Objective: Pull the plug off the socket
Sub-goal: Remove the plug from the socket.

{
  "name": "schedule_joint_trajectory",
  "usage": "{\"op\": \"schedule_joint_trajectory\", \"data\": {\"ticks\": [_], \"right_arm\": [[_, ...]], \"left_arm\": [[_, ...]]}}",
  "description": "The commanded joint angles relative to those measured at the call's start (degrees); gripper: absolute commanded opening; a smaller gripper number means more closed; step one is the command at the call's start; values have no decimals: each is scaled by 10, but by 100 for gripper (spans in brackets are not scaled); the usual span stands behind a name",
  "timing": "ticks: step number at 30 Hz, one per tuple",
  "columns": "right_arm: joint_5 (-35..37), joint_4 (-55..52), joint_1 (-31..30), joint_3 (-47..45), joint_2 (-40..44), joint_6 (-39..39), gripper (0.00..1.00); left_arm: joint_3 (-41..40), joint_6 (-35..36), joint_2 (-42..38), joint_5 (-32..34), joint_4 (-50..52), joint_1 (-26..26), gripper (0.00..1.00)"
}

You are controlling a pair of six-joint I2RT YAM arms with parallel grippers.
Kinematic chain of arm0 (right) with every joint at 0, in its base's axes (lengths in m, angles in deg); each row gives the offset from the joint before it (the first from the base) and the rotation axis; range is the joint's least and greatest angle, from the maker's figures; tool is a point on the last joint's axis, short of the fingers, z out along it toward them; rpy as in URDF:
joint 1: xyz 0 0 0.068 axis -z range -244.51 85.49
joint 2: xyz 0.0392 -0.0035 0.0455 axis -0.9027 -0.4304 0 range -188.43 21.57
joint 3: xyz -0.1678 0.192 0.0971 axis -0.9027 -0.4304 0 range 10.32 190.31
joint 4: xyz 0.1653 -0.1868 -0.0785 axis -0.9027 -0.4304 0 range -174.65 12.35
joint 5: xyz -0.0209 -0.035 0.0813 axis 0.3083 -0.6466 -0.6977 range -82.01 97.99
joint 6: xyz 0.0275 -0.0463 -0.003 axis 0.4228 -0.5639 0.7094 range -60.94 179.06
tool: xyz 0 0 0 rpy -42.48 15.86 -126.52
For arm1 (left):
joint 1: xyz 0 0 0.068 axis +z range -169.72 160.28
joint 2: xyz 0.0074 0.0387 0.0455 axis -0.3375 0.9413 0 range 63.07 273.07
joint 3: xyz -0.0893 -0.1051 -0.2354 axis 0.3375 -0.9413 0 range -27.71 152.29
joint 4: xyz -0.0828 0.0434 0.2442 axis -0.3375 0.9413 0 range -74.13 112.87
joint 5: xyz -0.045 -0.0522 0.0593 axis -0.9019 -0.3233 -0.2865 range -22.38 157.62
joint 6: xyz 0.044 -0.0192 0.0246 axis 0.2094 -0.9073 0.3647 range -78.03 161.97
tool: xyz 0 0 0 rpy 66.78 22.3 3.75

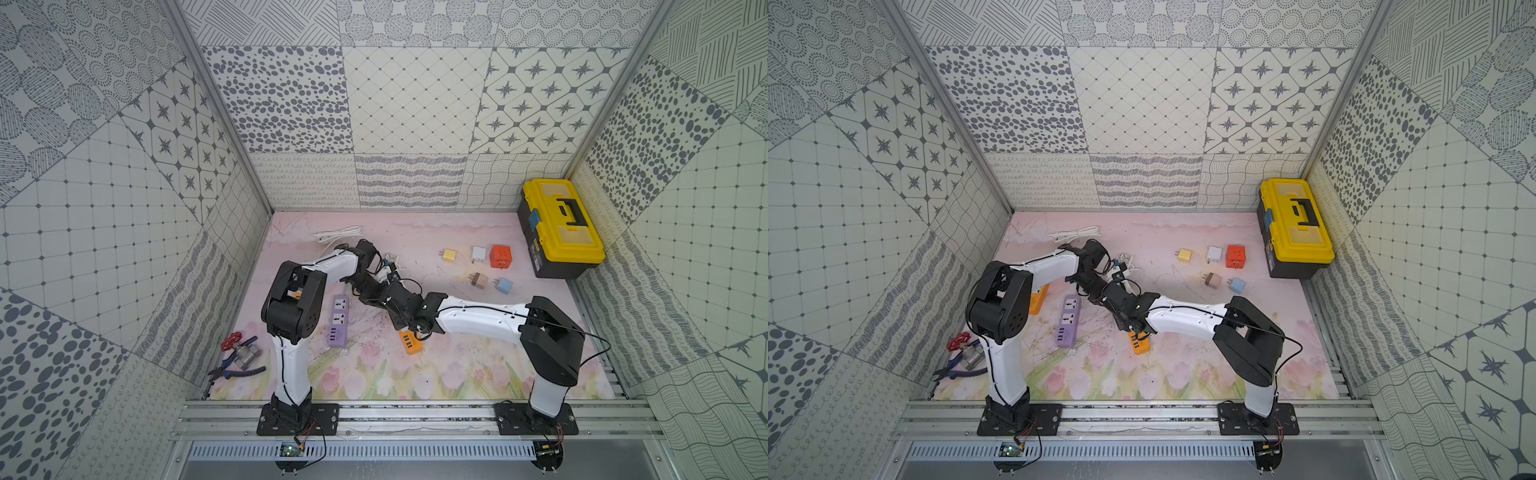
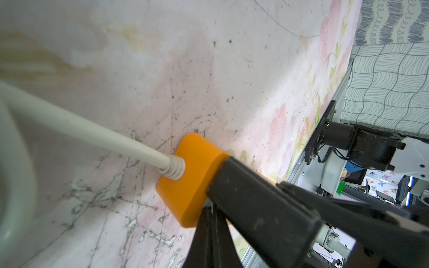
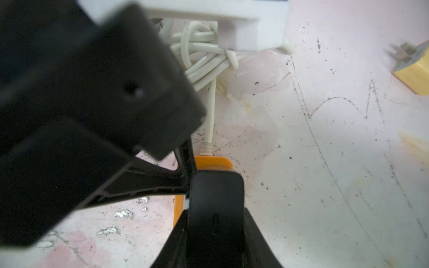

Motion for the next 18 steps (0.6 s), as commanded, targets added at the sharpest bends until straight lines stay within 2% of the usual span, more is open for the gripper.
{"op": "schedule_joint_trajectory", "data": {"ticks": [1,6,15,18], "right_arm": [[-51,124,25,-26,38,63,10],[-46,126,31,-35,41,79,7],[-30,132,16,-35,37,64,6],[-4,125,4,-28,33,53,6]], "left_arm": [[5,28,-2,-8,4,3,0],[7,44,-4,-73,25,7,0],[32,18,28,-39,36,9,0],[36,3,35,-4,33,8,0]]}}
